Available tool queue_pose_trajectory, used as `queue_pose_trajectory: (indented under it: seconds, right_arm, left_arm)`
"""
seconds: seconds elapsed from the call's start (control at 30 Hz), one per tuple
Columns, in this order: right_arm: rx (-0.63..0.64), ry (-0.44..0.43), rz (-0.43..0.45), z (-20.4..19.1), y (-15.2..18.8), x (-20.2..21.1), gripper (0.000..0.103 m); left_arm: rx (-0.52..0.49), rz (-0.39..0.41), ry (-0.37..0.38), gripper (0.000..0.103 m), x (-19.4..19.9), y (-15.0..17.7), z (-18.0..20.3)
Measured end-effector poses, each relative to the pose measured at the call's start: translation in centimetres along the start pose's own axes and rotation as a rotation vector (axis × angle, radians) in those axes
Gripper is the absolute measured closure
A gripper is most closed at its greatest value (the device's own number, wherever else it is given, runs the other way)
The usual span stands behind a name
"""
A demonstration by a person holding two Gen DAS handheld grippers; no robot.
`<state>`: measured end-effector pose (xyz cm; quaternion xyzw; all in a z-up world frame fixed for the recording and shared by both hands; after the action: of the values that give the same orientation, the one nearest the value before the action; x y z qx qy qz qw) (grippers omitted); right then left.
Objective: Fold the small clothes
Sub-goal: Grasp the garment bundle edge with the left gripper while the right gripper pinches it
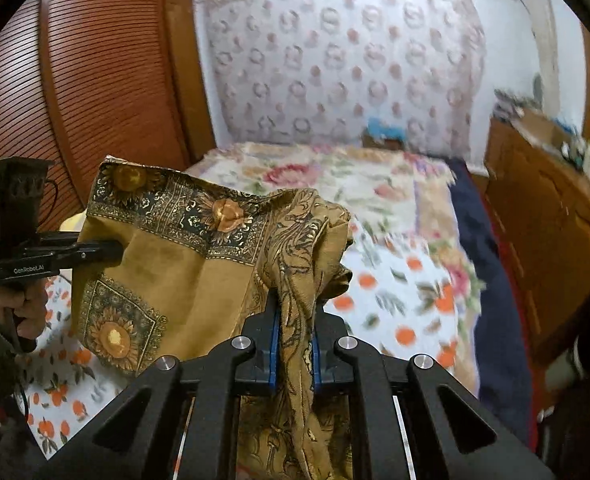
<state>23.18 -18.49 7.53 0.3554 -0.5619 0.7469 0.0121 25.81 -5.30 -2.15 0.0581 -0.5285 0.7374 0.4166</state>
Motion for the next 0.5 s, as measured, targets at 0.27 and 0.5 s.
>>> queue_pose_trajectory:
  seconds: [0.27,0.5]
  right_arm:
    - [0.161,-0.09,0.068,-6.0,-6.0,-3.9,0.092]
    - [0.303,-0.161,0.103,-11.6,-12.4,-10.4,0.092]
  left_arm:
    - [0.059,0.161,-0.146,0.094,7.8,-1.1,-6.1]
    - [0.151,0.286,-0.277,0.094,13.3,-0.8,-12.7]
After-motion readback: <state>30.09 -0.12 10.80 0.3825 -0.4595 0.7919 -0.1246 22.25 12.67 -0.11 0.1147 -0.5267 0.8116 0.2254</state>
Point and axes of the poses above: each gripper's, at about its wrist camera, not at the fingertips, and x roughly against the way its jaws point, z to its right, y to its underside, the point moved 7 cm from there along -x, roughly the way its jaws point, and after that the axes turned 9 degrees about x, right-handed, at the moved point
